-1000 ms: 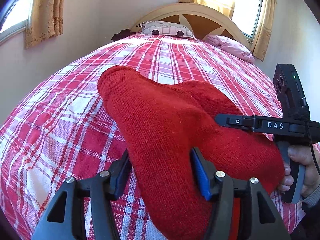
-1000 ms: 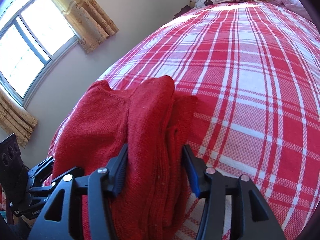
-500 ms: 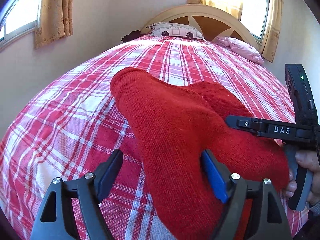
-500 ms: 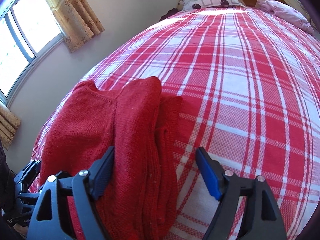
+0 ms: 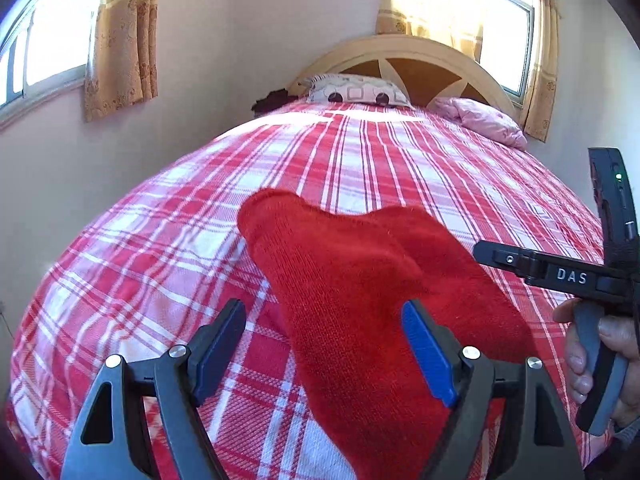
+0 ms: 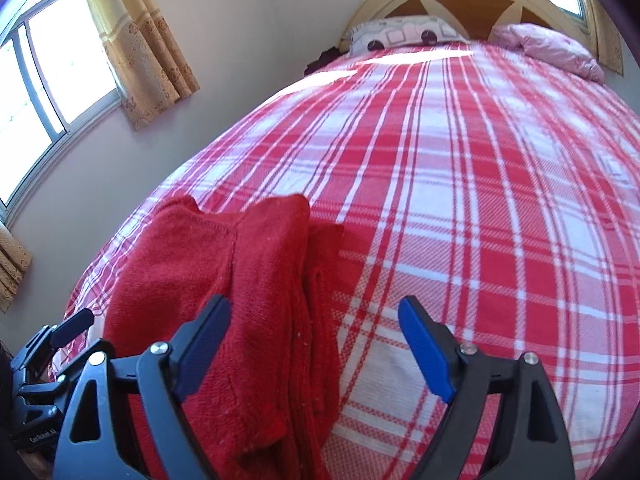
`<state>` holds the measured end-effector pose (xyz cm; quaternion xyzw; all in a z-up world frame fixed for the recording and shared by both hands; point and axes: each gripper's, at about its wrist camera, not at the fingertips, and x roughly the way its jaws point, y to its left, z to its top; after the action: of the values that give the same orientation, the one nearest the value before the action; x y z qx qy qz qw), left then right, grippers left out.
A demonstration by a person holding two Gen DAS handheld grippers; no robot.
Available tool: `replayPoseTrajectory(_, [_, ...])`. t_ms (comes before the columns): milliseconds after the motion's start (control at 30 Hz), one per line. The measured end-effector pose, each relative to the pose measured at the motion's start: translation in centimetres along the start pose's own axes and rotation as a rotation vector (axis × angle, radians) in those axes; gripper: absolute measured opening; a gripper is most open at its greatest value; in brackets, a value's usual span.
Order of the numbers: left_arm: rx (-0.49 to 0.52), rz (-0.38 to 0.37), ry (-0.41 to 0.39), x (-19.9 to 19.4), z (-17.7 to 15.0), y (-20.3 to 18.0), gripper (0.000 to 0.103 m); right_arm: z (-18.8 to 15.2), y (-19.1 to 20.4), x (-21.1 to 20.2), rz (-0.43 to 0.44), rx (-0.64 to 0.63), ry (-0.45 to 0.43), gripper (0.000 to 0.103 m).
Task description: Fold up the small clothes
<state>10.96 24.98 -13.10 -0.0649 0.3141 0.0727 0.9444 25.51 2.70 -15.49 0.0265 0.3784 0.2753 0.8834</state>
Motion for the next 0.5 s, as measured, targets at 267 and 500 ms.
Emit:
replayPoseTrajectory(267, [0.061, 0.062, -0.133, -6.5, 0.3, -0.1, 0.081, -1.0, 3.3, -7.3, -0.086, -0.099, -0.107, 0.091])
replayPoseTrajectory(500, [0.058, 0.045, -0.187, -9.9, 0.7, -0.7, 0.090, -2.6, 6.6, -13.8, -0.091, -0.160, -0.233, 0.102])
